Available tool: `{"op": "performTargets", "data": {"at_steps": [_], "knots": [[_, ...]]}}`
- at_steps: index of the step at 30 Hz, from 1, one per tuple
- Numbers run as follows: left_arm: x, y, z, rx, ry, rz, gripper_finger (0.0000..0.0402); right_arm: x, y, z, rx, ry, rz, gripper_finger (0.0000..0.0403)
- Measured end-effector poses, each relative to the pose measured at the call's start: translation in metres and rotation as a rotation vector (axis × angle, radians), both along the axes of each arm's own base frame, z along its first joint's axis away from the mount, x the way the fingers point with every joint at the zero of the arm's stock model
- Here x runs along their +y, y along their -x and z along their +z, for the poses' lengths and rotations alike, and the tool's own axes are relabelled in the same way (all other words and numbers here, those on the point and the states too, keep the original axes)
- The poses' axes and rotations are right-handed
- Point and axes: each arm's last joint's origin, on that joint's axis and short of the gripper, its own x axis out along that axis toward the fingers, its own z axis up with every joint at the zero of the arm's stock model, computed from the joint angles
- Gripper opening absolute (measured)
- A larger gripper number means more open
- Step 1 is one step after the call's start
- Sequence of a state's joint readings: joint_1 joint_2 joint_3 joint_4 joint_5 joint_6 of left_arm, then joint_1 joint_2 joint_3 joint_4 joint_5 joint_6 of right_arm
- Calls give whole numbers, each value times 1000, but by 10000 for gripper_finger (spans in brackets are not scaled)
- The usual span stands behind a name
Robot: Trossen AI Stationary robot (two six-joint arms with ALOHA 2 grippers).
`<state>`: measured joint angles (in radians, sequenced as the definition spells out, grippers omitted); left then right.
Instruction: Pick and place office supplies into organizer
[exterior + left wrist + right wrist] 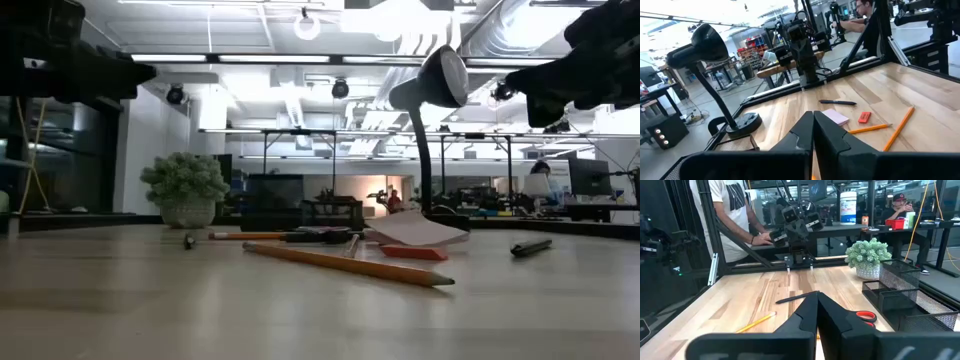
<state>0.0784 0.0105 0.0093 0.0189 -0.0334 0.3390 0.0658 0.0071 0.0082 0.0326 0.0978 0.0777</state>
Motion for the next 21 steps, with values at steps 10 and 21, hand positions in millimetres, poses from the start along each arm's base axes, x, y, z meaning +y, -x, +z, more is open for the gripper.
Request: {"op": "performTargets", "data": {"at_steps": [10,21], "knots": [[0,0,0,0,0,0,1,0,0,0,0,0,0,2],[0,0,0,0,0,0,1,0,0,0,0,0,0,2]]}}
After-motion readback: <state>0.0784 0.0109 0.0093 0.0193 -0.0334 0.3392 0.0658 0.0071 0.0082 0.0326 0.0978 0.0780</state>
